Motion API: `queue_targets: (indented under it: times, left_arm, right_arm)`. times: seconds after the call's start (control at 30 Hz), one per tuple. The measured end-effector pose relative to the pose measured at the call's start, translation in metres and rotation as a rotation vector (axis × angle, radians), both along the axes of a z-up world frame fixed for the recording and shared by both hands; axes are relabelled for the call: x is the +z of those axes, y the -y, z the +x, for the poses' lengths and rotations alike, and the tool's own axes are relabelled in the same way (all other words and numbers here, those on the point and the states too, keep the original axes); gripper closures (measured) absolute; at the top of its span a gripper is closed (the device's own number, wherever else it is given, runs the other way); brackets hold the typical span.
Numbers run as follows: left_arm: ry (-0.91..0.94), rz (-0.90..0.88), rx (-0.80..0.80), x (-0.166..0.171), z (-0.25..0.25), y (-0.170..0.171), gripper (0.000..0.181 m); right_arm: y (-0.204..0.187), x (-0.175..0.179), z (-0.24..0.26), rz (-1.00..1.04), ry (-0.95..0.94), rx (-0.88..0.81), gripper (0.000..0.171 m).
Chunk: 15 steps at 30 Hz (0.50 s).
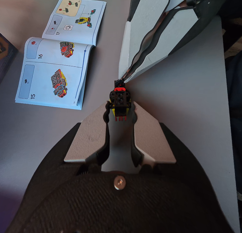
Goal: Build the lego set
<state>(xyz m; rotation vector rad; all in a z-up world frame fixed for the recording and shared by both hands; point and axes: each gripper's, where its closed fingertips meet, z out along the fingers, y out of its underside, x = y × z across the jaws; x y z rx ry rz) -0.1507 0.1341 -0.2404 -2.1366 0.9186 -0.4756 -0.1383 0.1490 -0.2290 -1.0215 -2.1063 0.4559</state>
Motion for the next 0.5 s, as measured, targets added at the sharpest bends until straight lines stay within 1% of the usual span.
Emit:
queue_targets:
  times: [0.2, 0.5]
  left_arm:
    - [0.004, -0.015, 0.010, -0.0013, -0.0010, -0.0014, 0.152]
    - [-0.024, -0.008, 0.017, -0.0038, -0.0019, -0.0023, 0.152]
  right_arm:
    - [-0.0012, -0.0008, -0.0019, 0.066, 0.001, -0.004, 0.170]
    - [-0.0019, -0.0004, -0.0043, 0.222, 0.035, 0.047, 0.171]
